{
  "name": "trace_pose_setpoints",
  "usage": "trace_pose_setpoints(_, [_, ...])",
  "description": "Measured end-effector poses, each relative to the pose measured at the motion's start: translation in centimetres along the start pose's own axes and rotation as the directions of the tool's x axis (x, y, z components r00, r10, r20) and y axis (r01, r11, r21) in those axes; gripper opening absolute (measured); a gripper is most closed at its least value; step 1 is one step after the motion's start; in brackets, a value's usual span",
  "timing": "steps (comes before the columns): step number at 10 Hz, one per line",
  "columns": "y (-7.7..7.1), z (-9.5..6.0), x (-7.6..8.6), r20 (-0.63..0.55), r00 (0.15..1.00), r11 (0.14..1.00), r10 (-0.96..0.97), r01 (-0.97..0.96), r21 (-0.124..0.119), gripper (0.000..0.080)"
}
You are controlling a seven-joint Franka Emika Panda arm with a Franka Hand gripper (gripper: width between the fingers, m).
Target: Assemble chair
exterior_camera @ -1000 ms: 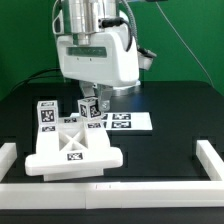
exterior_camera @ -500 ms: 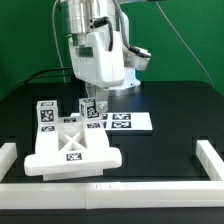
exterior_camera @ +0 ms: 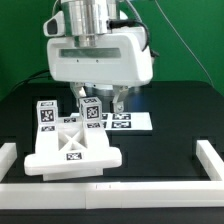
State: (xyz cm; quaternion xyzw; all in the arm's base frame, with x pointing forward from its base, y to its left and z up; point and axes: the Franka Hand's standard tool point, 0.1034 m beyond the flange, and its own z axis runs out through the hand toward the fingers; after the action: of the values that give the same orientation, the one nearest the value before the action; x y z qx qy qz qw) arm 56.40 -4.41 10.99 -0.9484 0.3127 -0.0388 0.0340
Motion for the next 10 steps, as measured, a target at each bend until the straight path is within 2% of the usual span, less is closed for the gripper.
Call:
trace_pose_setpoints(3, [0.63, -0.04, 0.42, -0.004, 0.984, 0.984, -0.178, 0.178, 0.0, 0.0649])
trace_pose_setpoints(4, [0.69, -0.17, 0.54, 0.002, 0.951, 0.95, -0.311, 0.311, -0.007, 0.0649])
trace_pose_setpoints(5, [0.58, -0.58, 0.98, 0.012, 0.884, 0.884, -0.467, 0.467, -0.019, 0.0649])
trace_pose_setpoints(6, [0.42, -0.61, 0.99, 0.022, 0.766, 0.766, -0.642, 0.642, -0.033, 0.0649])
trace_pose_setpoints(7, [0.53, -0.42, 0.81, 0.023, 0.743, 0.743, -0.669, 0.669, -0.033, 0.0649])
trace_pose_setpoints(8, [0.54, -0.41, 0.81, 0.022, 0.774, 0.773, -0.633, 0.633, -0.033, 0.0649])
trace_pose_setpoints(9, [0.55, -0.41, 0.81, 0.022, 0.774, 0.773, -0.633, 0.633, -0.034, 0.0561])
trace_pose_setpoints(10, [0.55, -0.39, 0.8, 0.021, 0.796, 0.795, -0.605, 0.606, -0.034, 0.0424])
